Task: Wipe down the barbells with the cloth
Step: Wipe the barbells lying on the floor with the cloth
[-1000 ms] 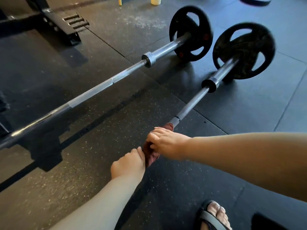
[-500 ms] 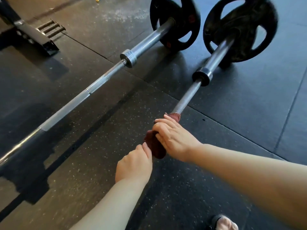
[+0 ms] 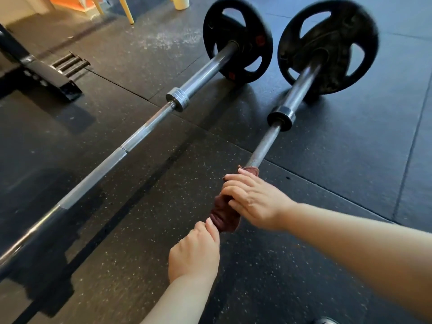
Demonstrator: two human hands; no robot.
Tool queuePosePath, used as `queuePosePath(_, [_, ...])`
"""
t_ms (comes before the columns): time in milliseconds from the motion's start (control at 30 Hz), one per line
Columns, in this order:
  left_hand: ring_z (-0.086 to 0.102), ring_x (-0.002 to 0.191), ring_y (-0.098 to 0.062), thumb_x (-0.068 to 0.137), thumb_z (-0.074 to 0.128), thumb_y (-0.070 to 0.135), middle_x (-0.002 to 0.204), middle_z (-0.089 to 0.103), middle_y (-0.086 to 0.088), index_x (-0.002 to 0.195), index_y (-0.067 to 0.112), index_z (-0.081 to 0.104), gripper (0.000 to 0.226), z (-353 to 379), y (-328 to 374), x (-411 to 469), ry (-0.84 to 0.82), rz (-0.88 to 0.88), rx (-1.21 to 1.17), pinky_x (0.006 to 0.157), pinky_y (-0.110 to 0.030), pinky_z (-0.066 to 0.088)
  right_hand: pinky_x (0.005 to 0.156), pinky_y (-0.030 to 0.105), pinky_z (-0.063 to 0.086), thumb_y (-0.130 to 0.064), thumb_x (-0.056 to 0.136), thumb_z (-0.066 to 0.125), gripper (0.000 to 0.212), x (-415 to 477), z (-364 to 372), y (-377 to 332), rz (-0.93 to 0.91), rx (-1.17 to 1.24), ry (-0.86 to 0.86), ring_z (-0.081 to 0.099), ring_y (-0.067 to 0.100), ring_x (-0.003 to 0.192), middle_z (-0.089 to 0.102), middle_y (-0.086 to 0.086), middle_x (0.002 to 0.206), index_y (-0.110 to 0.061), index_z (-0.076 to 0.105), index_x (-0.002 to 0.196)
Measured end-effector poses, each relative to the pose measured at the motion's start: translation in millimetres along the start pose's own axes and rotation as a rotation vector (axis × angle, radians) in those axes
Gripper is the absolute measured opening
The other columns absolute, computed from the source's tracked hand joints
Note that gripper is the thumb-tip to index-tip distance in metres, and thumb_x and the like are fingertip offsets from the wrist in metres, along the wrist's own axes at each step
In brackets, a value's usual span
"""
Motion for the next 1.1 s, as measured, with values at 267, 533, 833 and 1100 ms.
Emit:
queuePosePath(267, [0.069,0.079,-0.005,0.090,-0.011,0.052,0.092,0.070,0.014,0.105,0.030,0.061,0.077,-2.0,0.2,0.2,0.013,-0.025,-0.054,0.067,-0.020,0.058,0.125,0.049,0.004,-0.030,0.105,0.035,0.032,25.2,-32.3,79.1,0.505,0.061,0.254,0.024,0.030,0.150,0.058,0.003,0.129,-0.013,0.060,0.116])
queuePosePath(533, [0.070,0.087,-0.008,0.105,0.004,0.048,0.098,0.071,0.009,0.110,0.028,0.059,0.059,-5.4,0.7,-2.0,-0.004,-0.024,-0.014,0.071,-0.026,0.056,0.126,0.034,-0.004,-0.045,0.107,0.030,0.042,9.1,-14.1,21.5,0.050,0.003,0.041,0.037,0.020,0.143,0.061,-0.001,0.131,-0.019,0.060,0.122])
queuePosePath(833, [0.069,0.083,-0.010,0.105,0.006,0.049,0.095,0.065,0.009,0.110,0.028,0.048,0.048,-13.7,4.8,-7.6,-0.051,0.003,-0.080,0.073,-0.031,0.058,0.110,0.047,0.034,-0.037,0.093,0.033,0.036,28.7,-22.1,4.0,0.406,0.100,0.187,0.054,0.018,0.094,0.064,-0.004,0.086,-0.021,0.062,0.078])
queuePosePath(1100, [0.067,0.112,-0.017,0.109,0.020,0.050,0.149,0.050,0.001,0.157,0.017,0.020,0.058,-17.3,5.9,-1.3,-0.218,0.366,0.057,0.081,-0.028,0.052,0.115,0.040,0.031,-0.035,0.106,0.033,0.041,25.7,-31.9,40.7,0.139,-0.066,0.127,0.061,0.027,0.108,0.069,0.006,0.104,-0.011,0.065,0.101])
Point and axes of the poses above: each hand's wrist, its own x-axis towards the middle knuckle, its own z-axis out of the palm, y = z × x, the point moved 7 cm from there along x, towards the middle knuckle
